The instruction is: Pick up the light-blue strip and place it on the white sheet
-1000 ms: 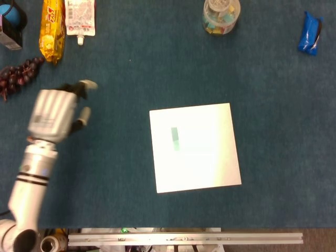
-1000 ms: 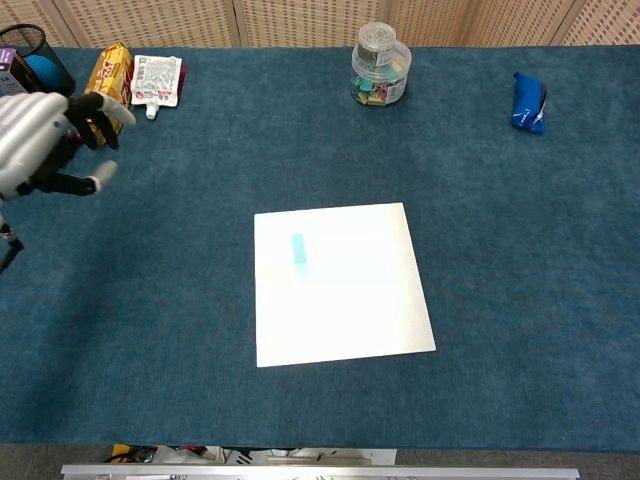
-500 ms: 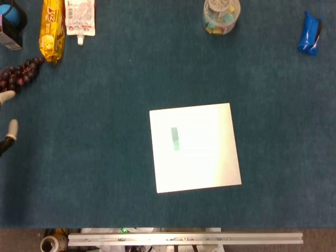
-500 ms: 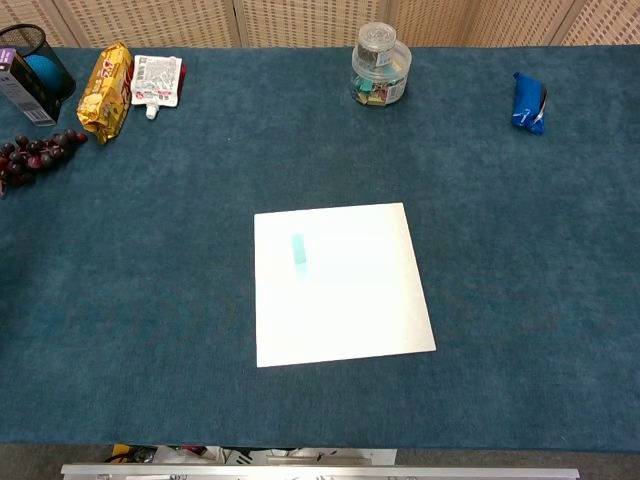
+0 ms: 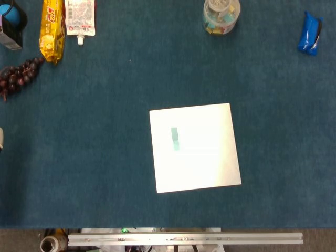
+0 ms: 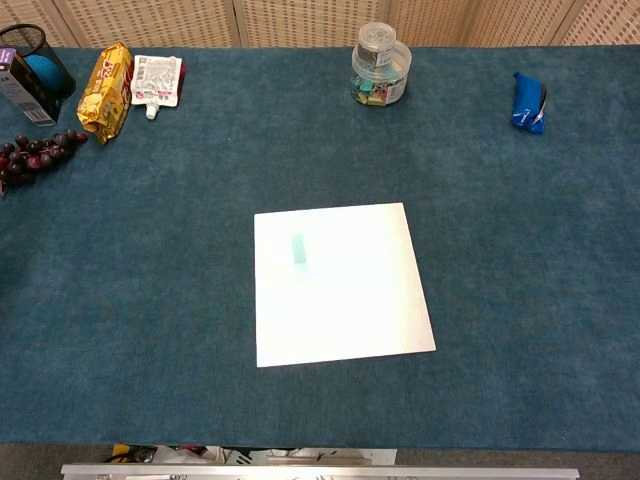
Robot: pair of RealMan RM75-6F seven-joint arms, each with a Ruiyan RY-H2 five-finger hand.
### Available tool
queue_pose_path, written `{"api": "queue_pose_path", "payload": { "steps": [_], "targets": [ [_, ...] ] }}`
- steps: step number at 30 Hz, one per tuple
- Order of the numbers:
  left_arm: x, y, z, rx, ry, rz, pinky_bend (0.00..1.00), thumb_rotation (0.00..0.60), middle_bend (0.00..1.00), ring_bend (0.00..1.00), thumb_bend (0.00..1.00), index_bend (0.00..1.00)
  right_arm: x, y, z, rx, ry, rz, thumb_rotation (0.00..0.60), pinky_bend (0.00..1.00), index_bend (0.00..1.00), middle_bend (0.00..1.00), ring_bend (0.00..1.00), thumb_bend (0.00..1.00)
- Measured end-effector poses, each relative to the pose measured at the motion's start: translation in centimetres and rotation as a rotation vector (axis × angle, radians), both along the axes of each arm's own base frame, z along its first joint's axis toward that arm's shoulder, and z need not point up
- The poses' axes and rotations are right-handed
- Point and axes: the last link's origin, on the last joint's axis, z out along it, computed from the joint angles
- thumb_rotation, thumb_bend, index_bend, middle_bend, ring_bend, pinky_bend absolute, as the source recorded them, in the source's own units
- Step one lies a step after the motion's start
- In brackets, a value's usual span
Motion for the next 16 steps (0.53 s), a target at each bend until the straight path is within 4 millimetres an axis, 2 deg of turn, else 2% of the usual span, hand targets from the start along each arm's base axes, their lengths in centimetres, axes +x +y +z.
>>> {"api": "queue_pose_path", "payload": {
  "steps": [16],
  "targets": [
    [-0.61, -0.34, -0.52, -0.100, 0.054, 0.096, 0.40, 0.600, 0.32, 0.33, 0.38, 0.27, 0.05, -0.19, -0.65, 0.039, -0.001, -0.008, 0.600, 0.53, 0.51, 0.49, 0.45, 0.19]
  ]
}}
